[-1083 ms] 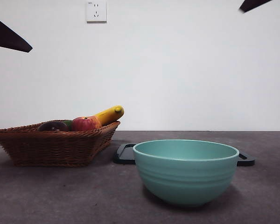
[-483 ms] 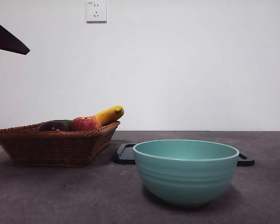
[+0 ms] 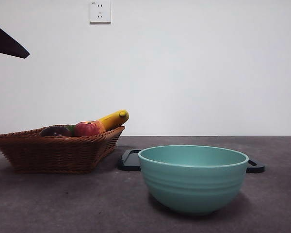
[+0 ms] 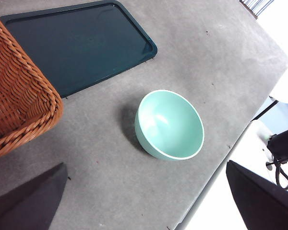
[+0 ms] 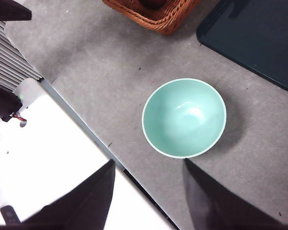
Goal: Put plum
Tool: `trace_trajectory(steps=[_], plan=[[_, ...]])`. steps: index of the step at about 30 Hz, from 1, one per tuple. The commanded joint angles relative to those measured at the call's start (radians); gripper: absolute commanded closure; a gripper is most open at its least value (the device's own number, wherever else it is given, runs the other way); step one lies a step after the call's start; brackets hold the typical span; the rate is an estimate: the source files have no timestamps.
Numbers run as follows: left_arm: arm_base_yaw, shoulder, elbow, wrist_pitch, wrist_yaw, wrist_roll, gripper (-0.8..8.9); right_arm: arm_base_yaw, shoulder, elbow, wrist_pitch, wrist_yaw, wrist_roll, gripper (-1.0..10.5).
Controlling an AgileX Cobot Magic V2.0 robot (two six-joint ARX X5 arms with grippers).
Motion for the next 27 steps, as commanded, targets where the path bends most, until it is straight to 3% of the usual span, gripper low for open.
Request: trace_trajectory(steps=[1, 7, 11, 13, 27], plan=[[-0.005, 0.006, 0.019, 0.004, 0.002, 0.006, 3.13, 0.005, 0.007, 0.015, 0.006, -0.003, -0.011, 7.2], [-0.005, 0.006, 0.019, 0.004, 0.002, 0.006, 4.78, 0.005, 0.007, 0.015, 0.006, -0.003, -0.011, 7.4], [-0.005, 0.006, 0.019, 0.004, 0.002, 0.006, 6.95, 0.005, 0.007, 0.015, 0.006, -0.003, -0.012, 9.1], [-0.005, 0.006, 0.019, 0.004, 0.002, 0.006, 8.13, 0.005, 0.007, 0.015, 0.006, -0.003, -0.013, 9.4], [-0.005, 0.006, 0.019, 0.007, 0.002, 0.006, 8.06, 0.005, 0.007, 0.015, 0.008, 0.004, -0.019, 9.4]])
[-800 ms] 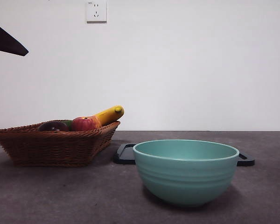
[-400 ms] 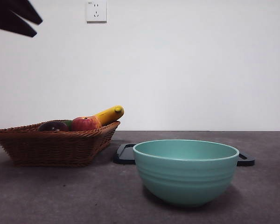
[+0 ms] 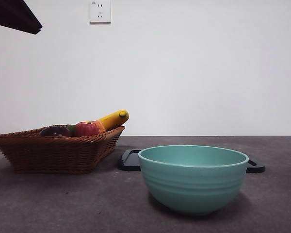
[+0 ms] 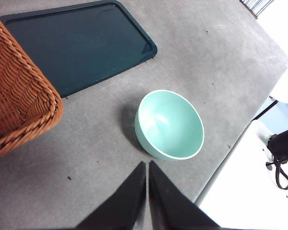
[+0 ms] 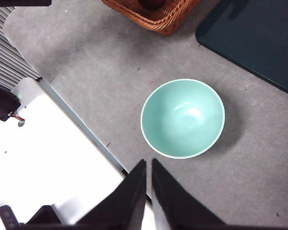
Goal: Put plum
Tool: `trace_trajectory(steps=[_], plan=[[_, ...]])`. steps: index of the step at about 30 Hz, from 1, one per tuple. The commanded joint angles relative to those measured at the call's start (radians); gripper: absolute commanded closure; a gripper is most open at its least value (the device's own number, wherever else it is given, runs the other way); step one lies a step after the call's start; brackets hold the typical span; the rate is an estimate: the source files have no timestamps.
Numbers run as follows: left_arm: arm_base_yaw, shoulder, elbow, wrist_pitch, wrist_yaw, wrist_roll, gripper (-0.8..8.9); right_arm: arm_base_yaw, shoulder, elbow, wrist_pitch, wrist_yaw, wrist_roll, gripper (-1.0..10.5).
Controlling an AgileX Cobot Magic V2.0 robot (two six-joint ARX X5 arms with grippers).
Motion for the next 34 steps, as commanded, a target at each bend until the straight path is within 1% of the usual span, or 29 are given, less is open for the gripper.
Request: trace_trajectory(steps=[1, 18, 19, 20, 22, 25, 28, 30, 34], plan=[[-0.005, 0.006, 0.019, 0.007, 0.002, 0.006, 8.06, 0.005, 0.006, 0.015, 0.008, 0.000, -0.012, 9.4], [-0.005, 0.004, 0.019, 0.013, 0.002, 0.006, 8.06, 0.005, 0.006, 0.015, 0.008, 0.000, -0.012, 9.4], [-0.005, -0.002, 0.019, 0.016, 0.000, 0.015, 8.06, 0.005, 0.006, 0.015, 0.008, 0.000, -0.012, 9.4], [-0.002, -0.014, 0.019, 0.017, -0.008, 0.041, 8.06, 0.005, 0.006, 0.015, 0.008, 0.000, -0.012, 9.4], [0.014, -0.047, 0.019, 0.029, -0.031, 0.111, 8.06, 0.005, 0.006, 0.015, 0.008, 0.000, -0.012, 9.4], [0.066, -0.111, 0.016, 0.124, -0.079, 0.160, 8.06, 0.005, 0.006, 0.015, 0.008, 0.000, -0.012, 9.4], [0.148, -0.188, 0.003, 0.241, -0.135, 0.170, 8.06, 0.005, 0.006, 0.015, 0.008, 0.000, -0.012, 9.4], [0.206, -0.245, -0.025, 0.322, -0.195, 0.171, 8.06, 0.005, 0.006, 0.015, 0.008, 0.000, -0.012, 9.4], [0.285, -0.353, -0.126, 0.477, -0.333, 0.182, 8.06, 0.005, 0.006, 0.015, 0.008, 0.000, -0.012, 9.4]])
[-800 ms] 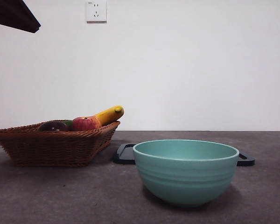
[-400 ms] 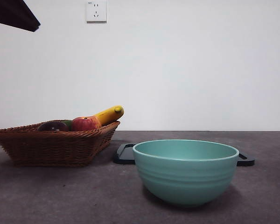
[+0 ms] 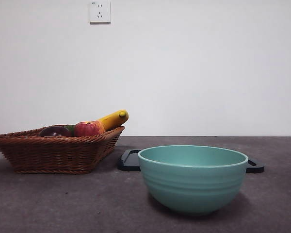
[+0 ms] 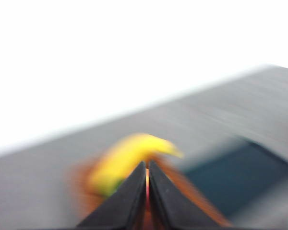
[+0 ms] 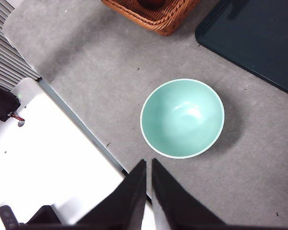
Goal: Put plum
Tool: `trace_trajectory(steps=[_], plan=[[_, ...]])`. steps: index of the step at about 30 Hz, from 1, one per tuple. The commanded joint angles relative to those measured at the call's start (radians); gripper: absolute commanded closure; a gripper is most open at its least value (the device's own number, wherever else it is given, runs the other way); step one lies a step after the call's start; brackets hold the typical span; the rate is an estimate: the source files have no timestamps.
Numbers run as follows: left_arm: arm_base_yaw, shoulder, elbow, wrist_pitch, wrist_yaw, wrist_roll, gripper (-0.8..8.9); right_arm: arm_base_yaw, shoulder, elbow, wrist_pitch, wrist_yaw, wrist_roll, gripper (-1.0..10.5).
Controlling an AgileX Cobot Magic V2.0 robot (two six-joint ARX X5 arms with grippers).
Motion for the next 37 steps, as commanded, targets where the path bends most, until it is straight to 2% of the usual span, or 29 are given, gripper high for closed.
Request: trace_trajectory(steps=[1, 5, 12, 18, 28, 37], plan=[[0.035, -0.058, -0.080, 0.104, -0.086, 0.023, 8.06, 0.005, 0.006, 0.015, 0.008, 0.000, -0.012, 9.4], [0.068, -0.166, -0.238, 0.247, -0.204, 0.022, 8.06, 0.005, 0.006, 0.015, 0.008, 0.000, -0.012, 9.4], [0.082, -0.343, -0.473, 0.325, -0.280, 0.021, 8.06, 0.005, 0.006, 0.015, 0.009, 0.000, -0.012, 9.4], [0.084, -0.432, -0.599, 0.322, -0.318, 0.021, 8.06, 0.005, 0.006, 0.015, 0.009, 0.000, -0.012, 9.4], [0.089, -0.508, -0.710, 0.312, -0.357, 0.014, 8.06, 0.005, 0.006, 0.015, 0.009, 0.000, -0.012, 9.4], [0.089, -0.561, -0.748, 0.195, -0.357, -0.008, 8.06, 0.005, 0.007, 0.015, 0.010, 0.000, -0.012, 9.4]])
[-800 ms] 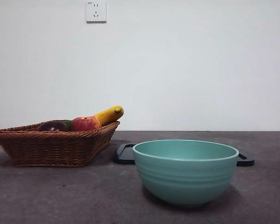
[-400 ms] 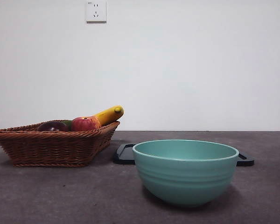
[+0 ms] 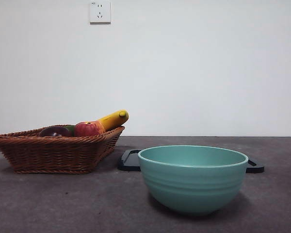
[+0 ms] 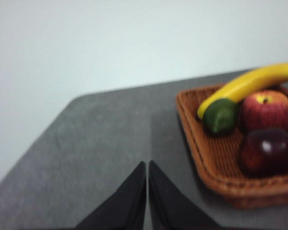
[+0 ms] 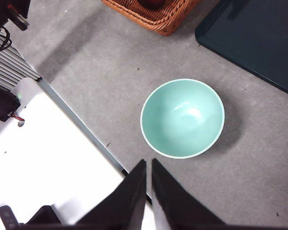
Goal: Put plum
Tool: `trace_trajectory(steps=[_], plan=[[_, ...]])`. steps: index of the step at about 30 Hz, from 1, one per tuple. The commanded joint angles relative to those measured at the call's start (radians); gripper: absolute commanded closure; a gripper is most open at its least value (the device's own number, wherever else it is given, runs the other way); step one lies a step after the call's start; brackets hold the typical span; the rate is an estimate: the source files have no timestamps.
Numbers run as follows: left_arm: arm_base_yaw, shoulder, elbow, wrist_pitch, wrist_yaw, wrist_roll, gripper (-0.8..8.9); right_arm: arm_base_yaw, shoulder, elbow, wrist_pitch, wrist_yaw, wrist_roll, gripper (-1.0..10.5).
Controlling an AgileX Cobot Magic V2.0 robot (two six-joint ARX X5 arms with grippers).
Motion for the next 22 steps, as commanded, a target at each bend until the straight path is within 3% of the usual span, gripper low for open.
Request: trace_trajectory(steps=[1, 6, 22], plan=[[0.002, 0.000, -0.021, -0.036, -0.004, -0.009, 8.06, 0.005, 0.006, 0.015, 0.010, 0.000, -0.012, 9.4], [0.002, 0.000, -0.021, -0.128, -0.004, -0.027, 8.06, 0.005, 0.007, 0.015, 0.010, 0.000, -0.012, 9.4], [0.002, 0.000, -0.021, -0.124, -0.004, -0.035, 8.06, 0.005, 0.006, 0.015, 0.013, 0.000, -0.012, 9.4]])
